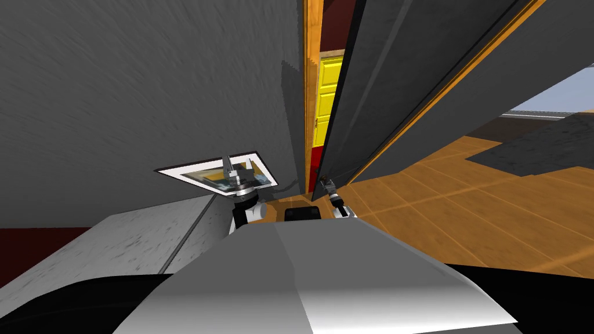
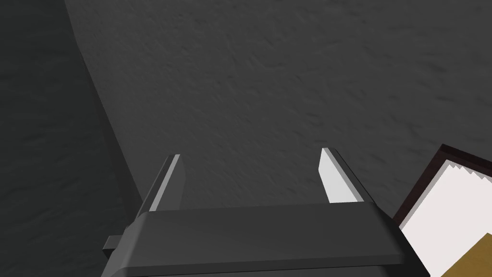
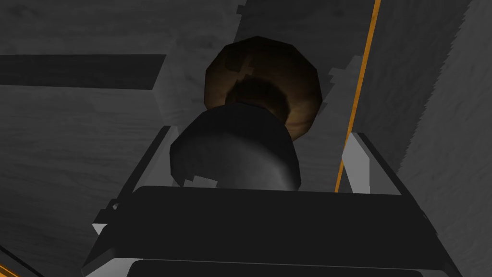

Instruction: Pull the door open

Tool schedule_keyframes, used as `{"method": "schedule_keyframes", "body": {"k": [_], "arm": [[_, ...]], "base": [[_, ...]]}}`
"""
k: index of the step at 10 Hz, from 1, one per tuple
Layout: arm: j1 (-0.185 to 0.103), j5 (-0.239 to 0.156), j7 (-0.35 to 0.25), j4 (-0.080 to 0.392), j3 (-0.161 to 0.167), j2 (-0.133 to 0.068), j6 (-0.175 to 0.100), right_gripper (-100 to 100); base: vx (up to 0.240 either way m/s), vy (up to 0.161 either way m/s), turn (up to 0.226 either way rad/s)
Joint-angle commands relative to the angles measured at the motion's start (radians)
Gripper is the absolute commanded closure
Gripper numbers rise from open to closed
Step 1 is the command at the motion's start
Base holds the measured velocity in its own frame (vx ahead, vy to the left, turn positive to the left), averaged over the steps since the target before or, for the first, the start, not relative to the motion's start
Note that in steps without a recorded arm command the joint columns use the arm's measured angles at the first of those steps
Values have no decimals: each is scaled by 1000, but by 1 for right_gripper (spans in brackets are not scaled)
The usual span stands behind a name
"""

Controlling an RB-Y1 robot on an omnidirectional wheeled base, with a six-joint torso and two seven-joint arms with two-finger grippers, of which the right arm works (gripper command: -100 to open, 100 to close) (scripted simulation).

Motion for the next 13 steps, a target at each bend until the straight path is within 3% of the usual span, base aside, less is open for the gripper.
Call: {"method": "schedule_keyframes", "body": {"k": [1,13], "arm": [[3,1,-14,16,29,18,-13,100],[3,-4,-23,16,32,17,-13,100]], "base": [[-65,-1,52],[-7,3,3]]}}
